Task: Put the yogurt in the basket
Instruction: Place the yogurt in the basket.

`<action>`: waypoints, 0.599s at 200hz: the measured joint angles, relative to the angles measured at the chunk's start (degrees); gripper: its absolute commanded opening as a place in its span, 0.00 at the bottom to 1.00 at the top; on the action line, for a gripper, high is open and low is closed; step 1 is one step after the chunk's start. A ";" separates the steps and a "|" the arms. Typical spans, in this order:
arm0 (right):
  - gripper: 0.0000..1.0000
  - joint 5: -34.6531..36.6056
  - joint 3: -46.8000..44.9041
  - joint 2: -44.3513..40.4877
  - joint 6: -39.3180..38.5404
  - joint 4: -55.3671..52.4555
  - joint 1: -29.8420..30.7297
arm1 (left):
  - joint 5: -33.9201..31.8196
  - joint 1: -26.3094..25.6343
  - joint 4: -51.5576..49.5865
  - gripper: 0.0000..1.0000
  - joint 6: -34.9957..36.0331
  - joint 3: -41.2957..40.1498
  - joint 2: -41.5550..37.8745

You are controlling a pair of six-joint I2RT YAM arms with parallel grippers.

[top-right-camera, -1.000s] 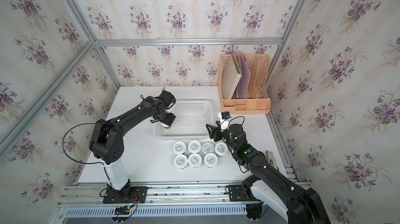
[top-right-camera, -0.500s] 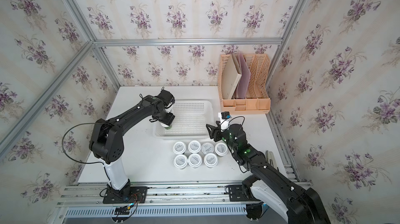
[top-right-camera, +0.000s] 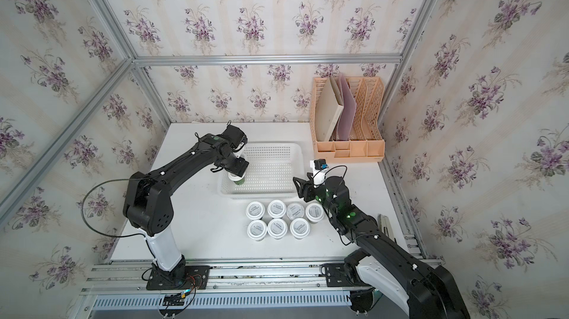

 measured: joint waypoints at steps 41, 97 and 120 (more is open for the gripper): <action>0.70 0.00 0.33 0.20 0.00 -0.04 0.00 | -0.39 -0.74 -1.16 0.86 0.15 1.49 -5.44; 0.70 -0.02 0.33 0.00 0.00 -0.11 0.00 | 0.90 -5.73 -1.92 0.82 -1.09 -2.91 -12.46; 0.70 0.00 0.33 -0.31 0.00 -0.15 0.00 | 2.43 -9.01 0.48 0.82 -2.47 -8.39 -17.55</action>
